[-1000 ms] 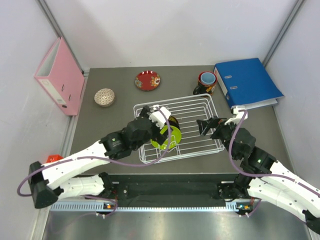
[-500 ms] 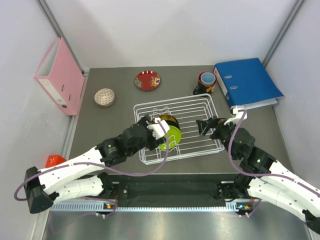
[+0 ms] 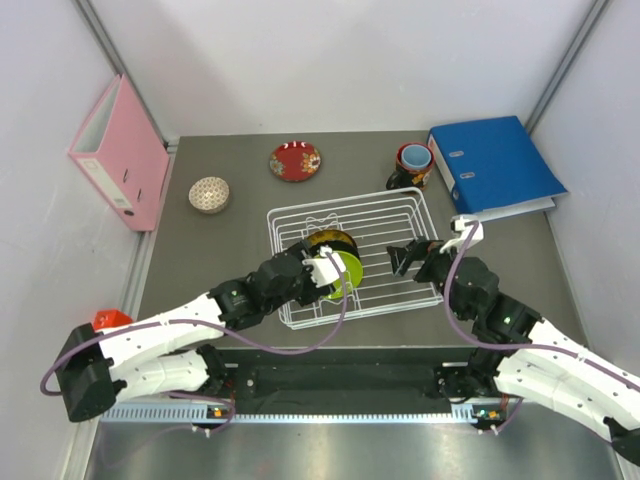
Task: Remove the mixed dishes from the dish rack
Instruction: Pick up the plate from the dish rack.
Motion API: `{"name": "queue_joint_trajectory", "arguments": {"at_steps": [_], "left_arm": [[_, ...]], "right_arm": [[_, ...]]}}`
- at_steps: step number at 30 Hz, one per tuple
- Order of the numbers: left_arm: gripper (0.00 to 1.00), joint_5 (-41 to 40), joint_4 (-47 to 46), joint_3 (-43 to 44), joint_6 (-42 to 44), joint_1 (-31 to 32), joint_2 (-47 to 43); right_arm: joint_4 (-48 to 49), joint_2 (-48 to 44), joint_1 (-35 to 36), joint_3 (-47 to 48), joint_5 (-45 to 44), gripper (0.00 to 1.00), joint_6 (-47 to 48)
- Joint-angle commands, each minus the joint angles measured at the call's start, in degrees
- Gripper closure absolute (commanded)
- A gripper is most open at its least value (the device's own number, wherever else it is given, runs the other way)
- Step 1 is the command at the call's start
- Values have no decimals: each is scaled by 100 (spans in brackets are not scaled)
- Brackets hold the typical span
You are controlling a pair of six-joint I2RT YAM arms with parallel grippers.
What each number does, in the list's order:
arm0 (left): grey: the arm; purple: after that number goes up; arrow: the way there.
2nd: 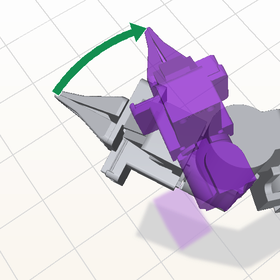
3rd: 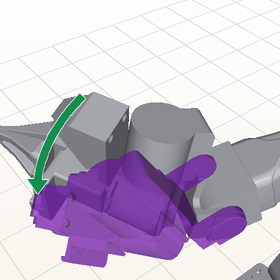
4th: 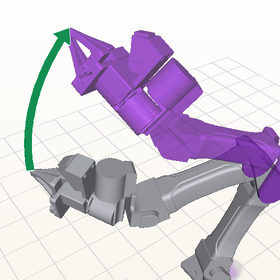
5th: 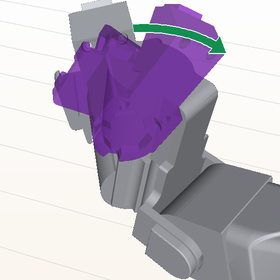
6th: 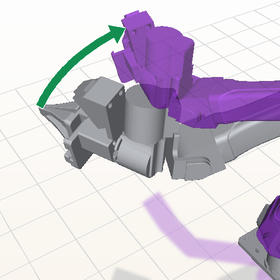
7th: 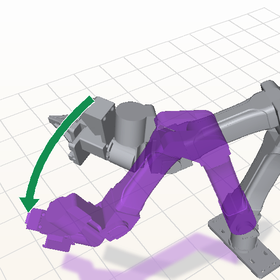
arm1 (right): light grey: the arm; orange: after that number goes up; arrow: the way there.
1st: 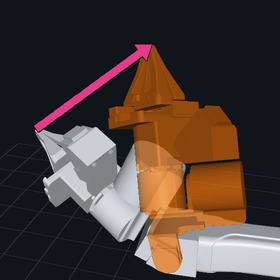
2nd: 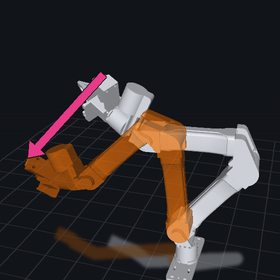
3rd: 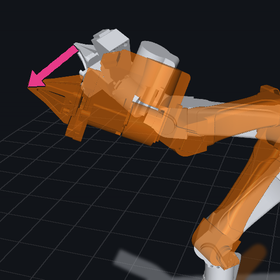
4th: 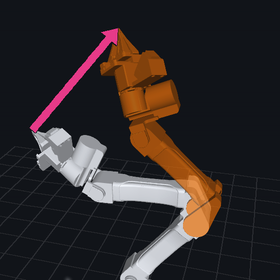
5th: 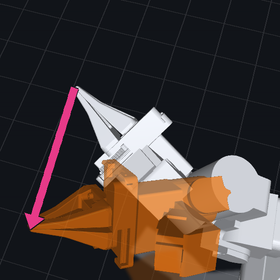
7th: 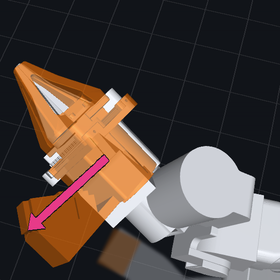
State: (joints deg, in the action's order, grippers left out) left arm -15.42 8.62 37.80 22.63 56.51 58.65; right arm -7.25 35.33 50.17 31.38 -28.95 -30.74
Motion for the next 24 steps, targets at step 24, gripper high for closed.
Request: {"name": "queue_joint_trajectory", "arguments": {"at_steps": [24], "left_arm": [[46,1050,-1038,-300,-303,-650,278]], "right_arm": [[-295,299,37,-70,-49,0,-389]]}}
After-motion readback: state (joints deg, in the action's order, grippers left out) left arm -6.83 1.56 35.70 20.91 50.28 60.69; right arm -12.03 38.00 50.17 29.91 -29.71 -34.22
